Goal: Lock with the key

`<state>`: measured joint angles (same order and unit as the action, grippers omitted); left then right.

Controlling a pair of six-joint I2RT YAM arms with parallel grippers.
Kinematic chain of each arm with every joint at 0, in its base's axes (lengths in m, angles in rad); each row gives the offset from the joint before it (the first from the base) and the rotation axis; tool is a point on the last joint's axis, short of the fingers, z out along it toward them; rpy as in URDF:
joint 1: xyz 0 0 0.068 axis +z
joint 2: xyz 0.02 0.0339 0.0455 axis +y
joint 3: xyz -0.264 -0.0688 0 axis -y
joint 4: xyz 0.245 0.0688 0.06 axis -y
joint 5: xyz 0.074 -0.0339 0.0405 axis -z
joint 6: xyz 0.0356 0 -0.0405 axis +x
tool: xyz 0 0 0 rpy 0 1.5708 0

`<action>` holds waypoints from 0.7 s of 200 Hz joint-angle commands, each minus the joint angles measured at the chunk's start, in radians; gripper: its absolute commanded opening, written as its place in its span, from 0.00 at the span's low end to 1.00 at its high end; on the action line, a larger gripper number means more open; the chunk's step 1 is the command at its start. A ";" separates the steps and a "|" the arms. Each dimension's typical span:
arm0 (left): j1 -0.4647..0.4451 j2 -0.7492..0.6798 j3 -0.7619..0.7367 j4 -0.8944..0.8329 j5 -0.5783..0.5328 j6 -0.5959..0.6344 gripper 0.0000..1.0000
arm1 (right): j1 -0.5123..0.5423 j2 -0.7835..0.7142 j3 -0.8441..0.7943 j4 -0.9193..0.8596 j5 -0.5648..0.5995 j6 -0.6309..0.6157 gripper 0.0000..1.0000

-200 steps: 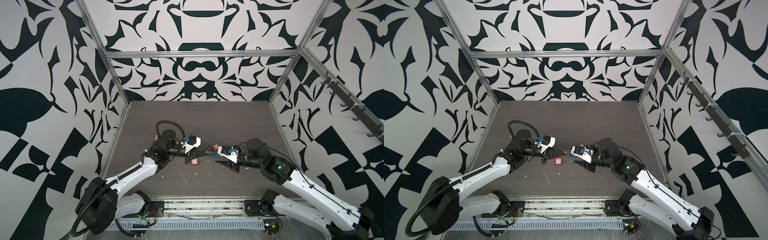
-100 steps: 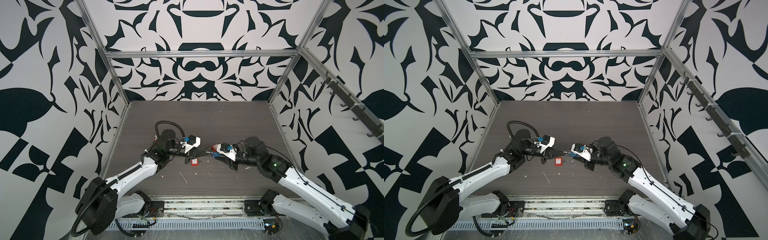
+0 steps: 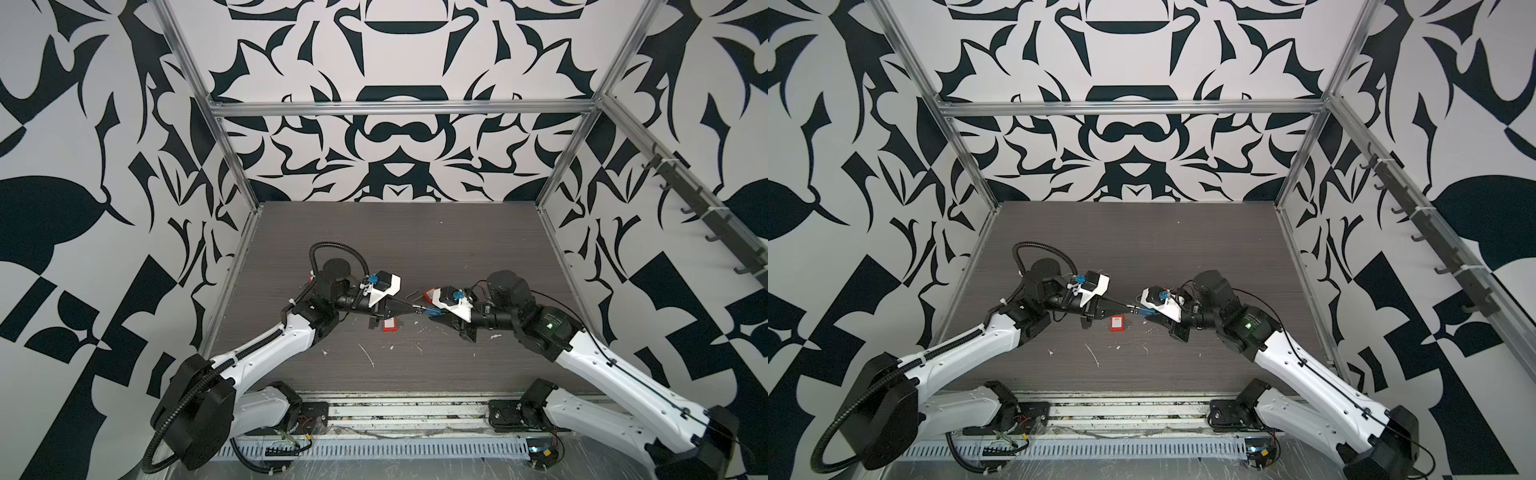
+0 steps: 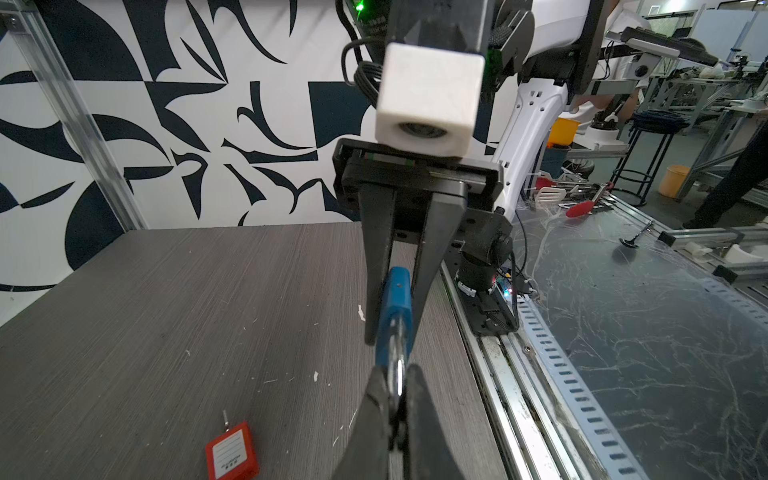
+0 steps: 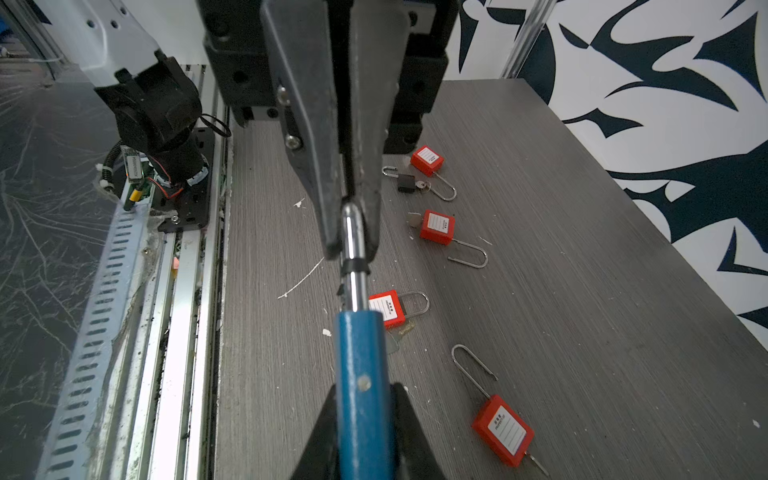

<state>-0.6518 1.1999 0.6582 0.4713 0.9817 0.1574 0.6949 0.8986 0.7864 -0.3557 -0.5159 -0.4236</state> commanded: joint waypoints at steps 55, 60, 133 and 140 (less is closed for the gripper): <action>0.003 0.007 0.039 0.032 0.003 0.024 0.00 | 0.005 0.015 0.068 0.020 -0.104 0.060 0.30; 0.003 0.006 0.039 0.031 0.002 0.024 0.00 | 0.005 0.013 0.069 0.020 -0.103 0.058 0.31; 0.004 0.004 0.041 0.014 0.003 0.041 0.00 | 0.005 0.006 0.082 -0.025 -0.098 0.057 0.18; 0.004 0.002 0.043 0.008 0.003 0.044 0.00 | 0.004 0.008 0.085 -0.028 -0.099 0.057 0.15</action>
<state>-0.6521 1.2041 0.6636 0.4694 0.9928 0.1844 0.6949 0.9192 0.8219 -0.3790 -0.5797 -0.3679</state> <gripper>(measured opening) 0.084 0.190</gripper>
